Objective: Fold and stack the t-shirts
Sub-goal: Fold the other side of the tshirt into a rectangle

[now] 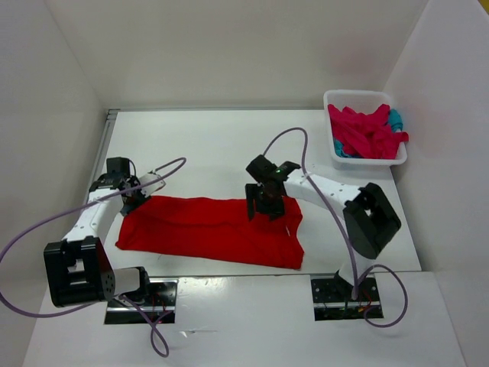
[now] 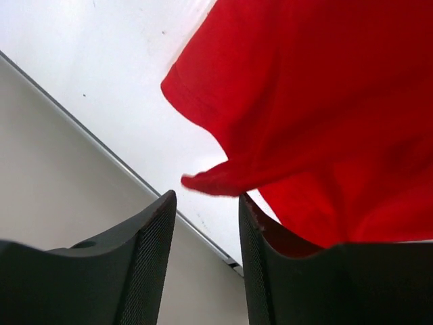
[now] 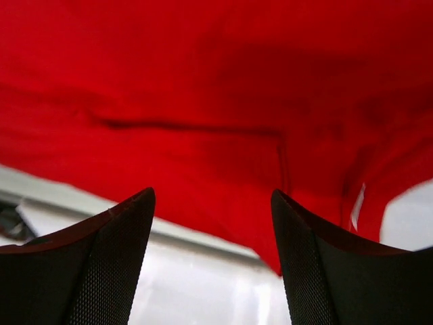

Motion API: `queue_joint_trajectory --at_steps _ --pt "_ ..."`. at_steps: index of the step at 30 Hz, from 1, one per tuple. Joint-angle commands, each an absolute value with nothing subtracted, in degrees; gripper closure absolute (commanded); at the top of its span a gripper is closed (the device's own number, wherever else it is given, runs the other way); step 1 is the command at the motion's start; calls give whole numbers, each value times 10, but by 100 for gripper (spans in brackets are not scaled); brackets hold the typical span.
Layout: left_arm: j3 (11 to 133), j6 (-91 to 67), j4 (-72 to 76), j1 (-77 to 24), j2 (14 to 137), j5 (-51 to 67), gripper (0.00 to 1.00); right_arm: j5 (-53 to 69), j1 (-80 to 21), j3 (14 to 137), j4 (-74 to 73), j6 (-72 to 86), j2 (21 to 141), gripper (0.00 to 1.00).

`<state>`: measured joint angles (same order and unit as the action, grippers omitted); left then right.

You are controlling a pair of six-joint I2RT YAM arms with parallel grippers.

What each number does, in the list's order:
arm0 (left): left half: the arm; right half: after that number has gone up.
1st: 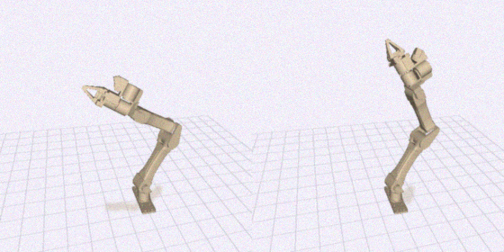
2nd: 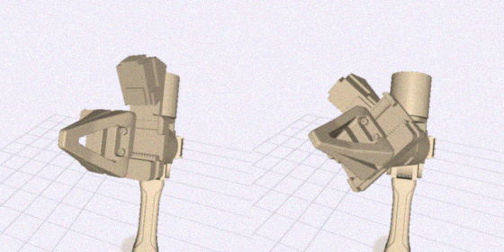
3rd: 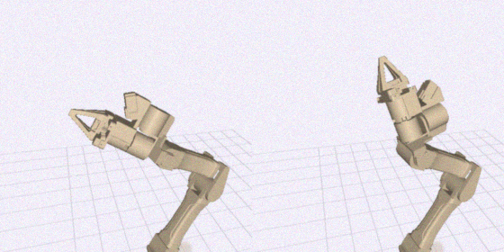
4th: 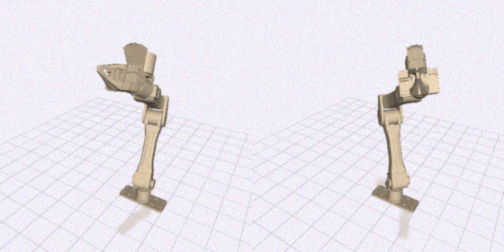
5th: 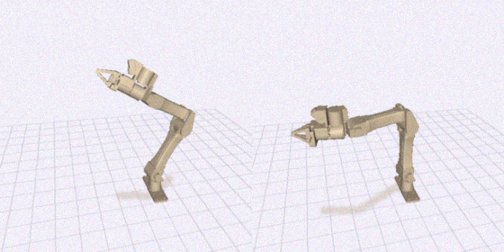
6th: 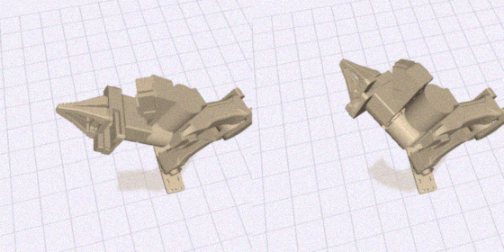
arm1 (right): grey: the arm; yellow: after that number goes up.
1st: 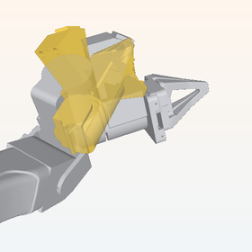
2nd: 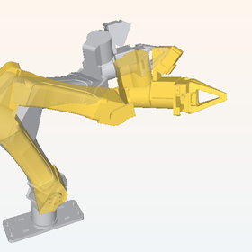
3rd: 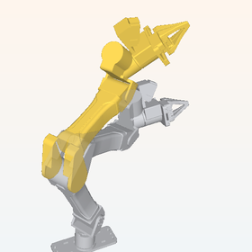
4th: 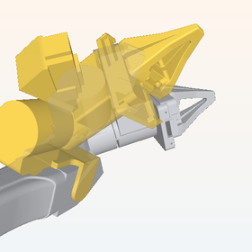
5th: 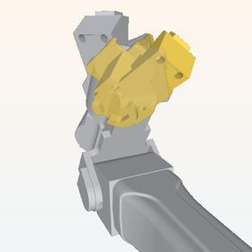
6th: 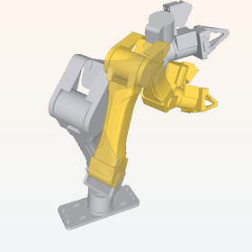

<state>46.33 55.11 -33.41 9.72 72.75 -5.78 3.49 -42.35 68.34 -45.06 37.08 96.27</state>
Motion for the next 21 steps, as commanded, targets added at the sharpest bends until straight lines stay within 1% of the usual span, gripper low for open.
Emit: queue_joint_trajectory --at_steps 1,6,10,15,18,20,21 --pt "453 543 -334 101 711 -104 46 -23 -432 710 -418 354 988 25" --pt "453 533 -345 101 706 -122 37 -29 -432 696 -394 354 1000 25" --pt "458 521 -345 113 701 -166 36 -29 -432 675 -377 359 1018 25" --pt "458 521 -345 120 695 -183 35 -15 -432 658 -355 359 1029 25" --pt "473 521 -382 120 695 -126 30 -15 -432 646 -355 354 1029 25" --pt "480 530 -424 120 695 -66 29 -3 -432 636 -348 349 1023 25" --pt "480 535 -431 120 695 -55 27 -3 -432 635 -348 349 1023 25"
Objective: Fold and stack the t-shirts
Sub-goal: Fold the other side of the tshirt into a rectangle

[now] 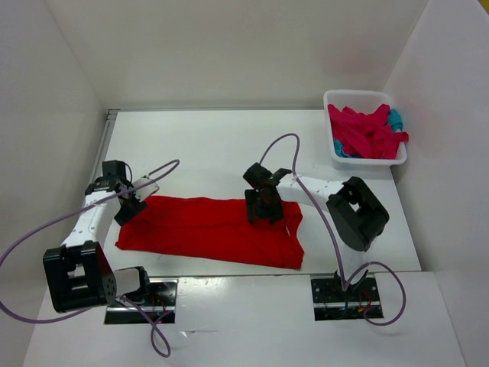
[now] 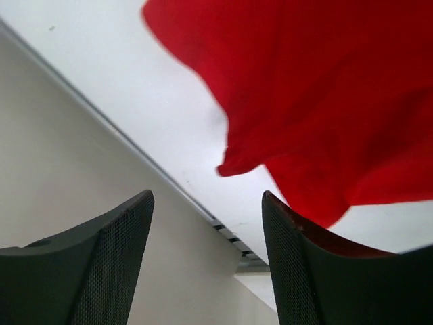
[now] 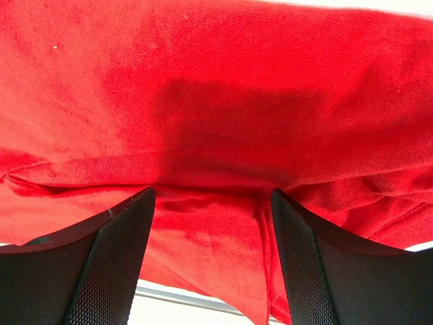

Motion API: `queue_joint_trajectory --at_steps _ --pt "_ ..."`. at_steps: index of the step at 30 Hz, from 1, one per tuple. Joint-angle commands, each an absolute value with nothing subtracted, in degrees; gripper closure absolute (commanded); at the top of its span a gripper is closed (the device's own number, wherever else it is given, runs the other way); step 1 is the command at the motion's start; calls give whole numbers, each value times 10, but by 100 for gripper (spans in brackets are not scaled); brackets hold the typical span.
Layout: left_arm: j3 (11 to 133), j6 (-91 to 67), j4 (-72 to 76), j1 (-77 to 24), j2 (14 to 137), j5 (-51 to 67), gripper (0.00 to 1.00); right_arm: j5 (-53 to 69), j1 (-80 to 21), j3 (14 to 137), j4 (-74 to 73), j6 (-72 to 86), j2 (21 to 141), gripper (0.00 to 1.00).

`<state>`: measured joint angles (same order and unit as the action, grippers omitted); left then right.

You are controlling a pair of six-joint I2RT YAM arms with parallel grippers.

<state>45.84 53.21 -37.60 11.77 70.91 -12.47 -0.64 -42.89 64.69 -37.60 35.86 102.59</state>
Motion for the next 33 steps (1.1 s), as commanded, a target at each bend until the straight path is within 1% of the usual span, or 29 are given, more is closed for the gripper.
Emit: queue_joint_trajectory --at_steps 1,4,6,8,9,11,12,14,15,16,17,19,21,24,25,28,29,31,33 --pt "472 540 -432 111 695 -54 27 3 -432 635 -348 349 1018 25" --pt "461 578 -449 111 695 -36 22 3 -432 623 -343 349 1012 25" --pt "467 594 -449 105 695 -12 17 3 -432 623 -343 349 1012 25" --pt "467 601 -425 87 701 -12 13 3 -432 623 -338 349 1019 25" --pt "467 601 -399 80 708 -24 11 3 -432 623 -338 349 1019 28" --pt "467 608 -382 69 716 -39 11 8 -432 623 -337 349 1019 32" --pt "461 613 -371 64 727 -53 11 8 -432 623 -332 349 1019 38" --pt "461 613 -360 58 736 -66 16 8 -432 623 -332 349 1013 43" --pt "455 613 -353 58 736 -72 19 8 -432 623 -332 349 1006 48" --pt "455 613 -347 58 743 -80 27 8 -432 623 -332 349 1005 51" --pt "455 613 -347 58 751 -80 30 13 -432 623 -332 349 999 53" --pt "460 613 -367 58 760 -70 36 13 -432 623 -332 349 999 55" --pt "467 619 -404 58 777 -60 37 13 -432 623 -332 349 999 55" --pt "467 632 -435 58 782 -49 29 13 -432 623 -332 349 1005 55" --pt "461 637 -435 58 777 -44 23 13 -432 623 -332 344 1005 56" --pt "461 650 -447 58 759 -31 16 6 -432 629 -345 344 1005 56" --pt "461 650 -440 58 759 -31 13 6 -432 629 -351 344 999 54" --pt "461 644 -418 58 759 -42 13 1 -432 629 -352 344 994 47" --pt "461 644 -407 58 774 -48 12 1 -432 629 -357 344 994 47"
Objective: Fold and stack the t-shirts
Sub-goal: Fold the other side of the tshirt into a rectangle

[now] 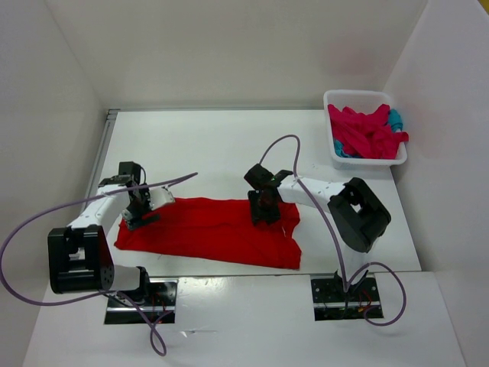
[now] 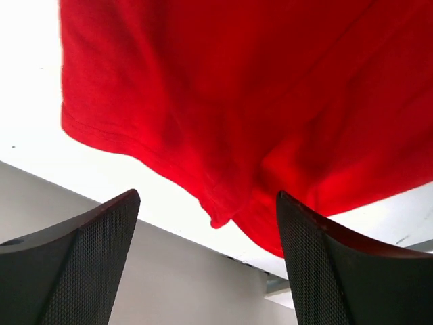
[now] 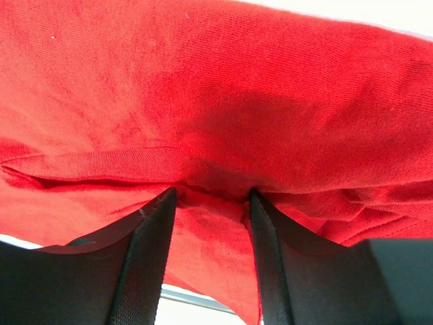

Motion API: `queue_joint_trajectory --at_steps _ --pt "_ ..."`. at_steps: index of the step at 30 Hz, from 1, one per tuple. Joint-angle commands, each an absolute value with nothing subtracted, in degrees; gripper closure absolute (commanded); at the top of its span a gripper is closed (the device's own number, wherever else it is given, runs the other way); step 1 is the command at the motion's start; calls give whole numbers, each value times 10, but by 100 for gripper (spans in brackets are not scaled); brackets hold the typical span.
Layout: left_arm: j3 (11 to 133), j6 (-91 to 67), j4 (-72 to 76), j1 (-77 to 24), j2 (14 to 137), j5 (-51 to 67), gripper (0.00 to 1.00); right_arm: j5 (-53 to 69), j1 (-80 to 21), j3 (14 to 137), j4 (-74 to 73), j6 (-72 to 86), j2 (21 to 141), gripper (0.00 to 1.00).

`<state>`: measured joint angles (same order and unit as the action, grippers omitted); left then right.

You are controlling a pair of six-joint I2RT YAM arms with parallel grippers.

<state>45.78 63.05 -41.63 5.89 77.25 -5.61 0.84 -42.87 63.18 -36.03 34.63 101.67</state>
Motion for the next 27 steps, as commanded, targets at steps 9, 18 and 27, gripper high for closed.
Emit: queue_joint_trajectory --at_steps 9,18,27 --pt "459 613 -353 58 801 -73 48 -4 -432 629 -373 349 951 44" --pt "460 573 -356 47 831 -48 100 -11 -432 651 -378 337 962 44" --pt "489 555 -356 47 831 -42 100 -21 -432 635 -375 337 995 32"
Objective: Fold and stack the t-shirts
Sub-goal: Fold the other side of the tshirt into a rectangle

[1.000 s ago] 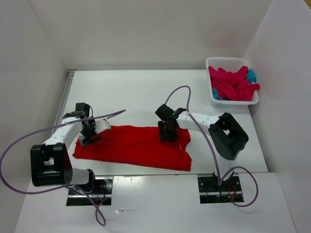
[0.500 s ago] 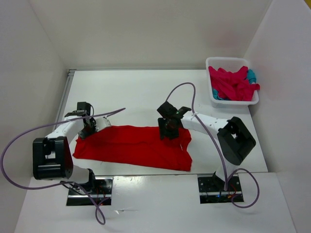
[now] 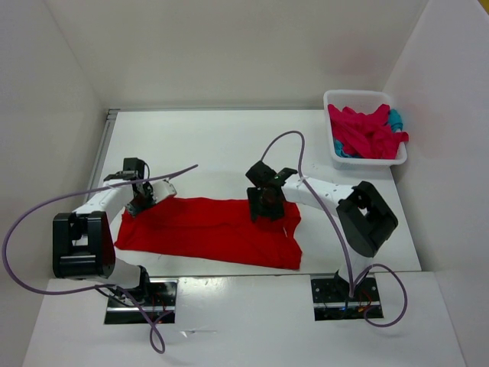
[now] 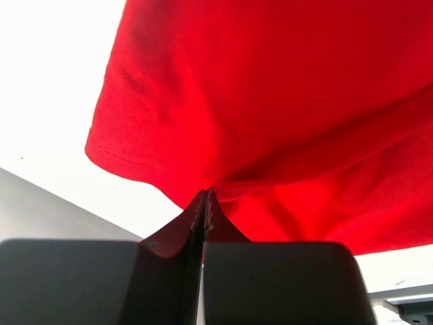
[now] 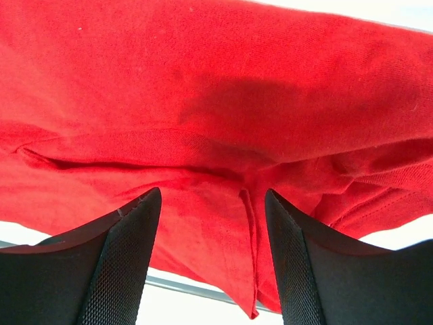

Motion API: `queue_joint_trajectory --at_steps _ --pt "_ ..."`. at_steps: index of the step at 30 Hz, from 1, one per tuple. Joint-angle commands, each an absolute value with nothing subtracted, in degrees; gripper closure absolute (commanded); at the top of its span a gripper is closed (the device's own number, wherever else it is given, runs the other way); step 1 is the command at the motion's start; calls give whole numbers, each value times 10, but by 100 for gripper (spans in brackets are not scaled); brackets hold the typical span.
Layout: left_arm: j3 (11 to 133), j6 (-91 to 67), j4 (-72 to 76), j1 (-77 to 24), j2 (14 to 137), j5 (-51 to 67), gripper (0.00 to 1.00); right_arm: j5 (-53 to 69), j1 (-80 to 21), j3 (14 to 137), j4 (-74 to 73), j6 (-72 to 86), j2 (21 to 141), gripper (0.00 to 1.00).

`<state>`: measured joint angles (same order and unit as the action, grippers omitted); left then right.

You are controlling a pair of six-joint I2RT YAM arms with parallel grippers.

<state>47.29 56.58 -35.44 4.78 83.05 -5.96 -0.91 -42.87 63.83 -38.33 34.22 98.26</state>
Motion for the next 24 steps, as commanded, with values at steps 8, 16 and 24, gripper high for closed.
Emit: queue_joint_trajectory --at_steps 8,16,24 --pt "499 544 -345 41 831 -54 100 5 -432 635 -367 337 995 78" --pt "510 533 -328 41 825 -66 100 11 -432 616 -367 337 995 85" --pt "570 490 -241 41 838 -92 100 -31 -421 674 -402 326 973 100"
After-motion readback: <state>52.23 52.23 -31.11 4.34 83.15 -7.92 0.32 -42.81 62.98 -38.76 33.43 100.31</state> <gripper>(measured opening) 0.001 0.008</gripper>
